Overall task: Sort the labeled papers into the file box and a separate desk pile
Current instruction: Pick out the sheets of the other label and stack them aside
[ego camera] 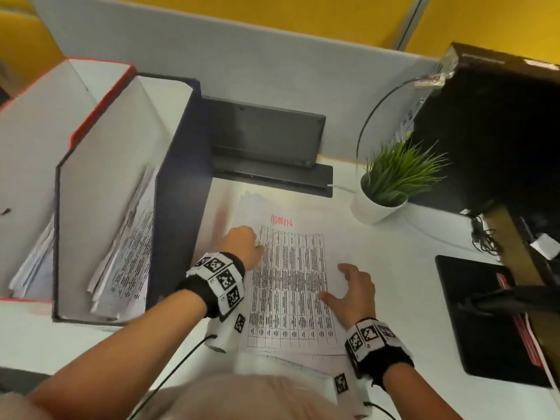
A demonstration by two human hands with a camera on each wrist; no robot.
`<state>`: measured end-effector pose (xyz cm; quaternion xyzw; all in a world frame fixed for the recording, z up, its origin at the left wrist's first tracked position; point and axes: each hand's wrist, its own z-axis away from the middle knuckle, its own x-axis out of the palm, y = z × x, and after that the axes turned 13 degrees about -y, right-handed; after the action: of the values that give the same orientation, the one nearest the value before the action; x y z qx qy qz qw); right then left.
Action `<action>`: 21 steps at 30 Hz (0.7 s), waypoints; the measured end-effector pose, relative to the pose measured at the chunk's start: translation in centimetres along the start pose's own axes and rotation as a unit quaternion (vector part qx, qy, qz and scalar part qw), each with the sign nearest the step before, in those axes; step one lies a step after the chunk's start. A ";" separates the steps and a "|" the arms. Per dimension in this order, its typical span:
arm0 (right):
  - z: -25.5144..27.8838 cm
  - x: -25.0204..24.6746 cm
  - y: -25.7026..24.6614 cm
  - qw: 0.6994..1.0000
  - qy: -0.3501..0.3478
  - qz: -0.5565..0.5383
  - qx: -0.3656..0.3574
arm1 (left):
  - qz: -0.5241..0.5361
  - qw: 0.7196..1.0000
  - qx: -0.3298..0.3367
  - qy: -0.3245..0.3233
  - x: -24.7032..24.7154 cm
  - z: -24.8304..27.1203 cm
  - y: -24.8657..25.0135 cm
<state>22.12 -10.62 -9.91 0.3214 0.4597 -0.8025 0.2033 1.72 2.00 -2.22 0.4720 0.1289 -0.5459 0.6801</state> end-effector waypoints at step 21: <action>0.3 -1.2 -1.3 0.992 -0.096 0.083 -0.017 | 0.096 0.982 0.040 0.157 2.6 -1.6 -2.1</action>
<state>22.07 -10.22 -8.13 0.2764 0.4235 -0.8020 0.3180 1.42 1.70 -5.86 0.5887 0.1661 -0.4015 0.6816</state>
